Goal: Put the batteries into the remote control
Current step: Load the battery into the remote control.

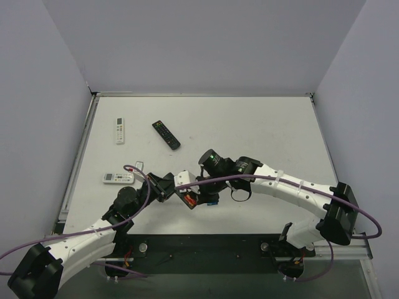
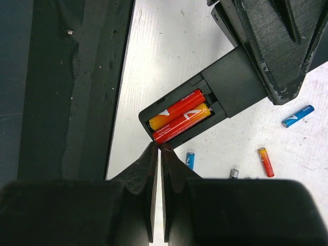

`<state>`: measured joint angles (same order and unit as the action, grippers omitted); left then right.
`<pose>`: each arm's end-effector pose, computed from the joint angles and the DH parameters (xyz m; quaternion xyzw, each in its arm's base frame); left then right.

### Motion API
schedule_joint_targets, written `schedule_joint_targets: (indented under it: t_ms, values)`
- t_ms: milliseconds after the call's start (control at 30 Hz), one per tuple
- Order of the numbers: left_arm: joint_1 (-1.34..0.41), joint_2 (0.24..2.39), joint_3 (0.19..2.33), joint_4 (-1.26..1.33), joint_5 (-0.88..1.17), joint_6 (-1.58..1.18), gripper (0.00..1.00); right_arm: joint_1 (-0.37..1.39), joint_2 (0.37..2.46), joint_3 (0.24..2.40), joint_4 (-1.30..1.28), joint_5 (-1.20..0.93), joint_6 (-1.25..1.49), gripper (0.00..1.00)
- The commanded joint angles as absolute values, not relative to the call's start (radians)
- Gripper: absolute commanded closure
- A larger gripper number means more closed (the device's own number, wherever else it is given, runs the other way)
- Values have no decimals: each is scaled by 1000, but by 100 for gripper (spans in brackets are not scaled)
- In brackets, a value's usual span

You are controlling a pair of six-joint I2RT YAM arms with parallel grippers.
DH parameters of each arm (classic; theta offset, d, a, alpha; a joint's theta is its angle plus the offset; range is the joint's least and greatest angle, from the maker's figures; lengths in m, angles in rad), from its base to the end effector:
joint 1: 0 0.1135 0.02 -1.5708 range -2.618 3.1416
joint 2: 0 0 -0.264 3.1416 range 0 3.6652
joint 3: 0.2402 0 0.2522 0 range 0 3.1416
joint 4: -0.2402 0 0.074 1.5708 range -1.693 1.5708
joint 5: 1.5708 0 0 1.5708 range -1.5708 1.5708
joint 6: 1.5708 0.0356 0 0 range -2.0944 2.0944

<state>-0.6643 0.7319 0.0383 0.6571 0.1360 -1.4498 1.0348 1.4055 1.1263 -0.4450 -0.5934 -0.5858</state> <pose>0.1226 -0.1021 0.1755 -0.2313 0.6816 -0.6271 0.2977 0.1392 0.2733 0.2955 -0.7145 0.5140 0.3473 0.3236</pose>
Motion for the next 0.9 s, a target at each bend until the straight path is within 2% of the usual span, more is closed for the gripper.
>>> schedule_joint_targets:
  t_ms: [0, 367, 867]
  values:
    - [-667, 718, 84, 779, 166, -1476, 100, 1051, 1451, 1178, -414, -575, -569, 100]
    - [-667, 698, 74, 831, 161, -1486, 100, 1054, 1564, 1252, -431, -486, -450, 100]
    - [-669, 670, 52, 873, 141, -1477, 100, 1055, 1749, 1404, -479, -347, -105, 100]
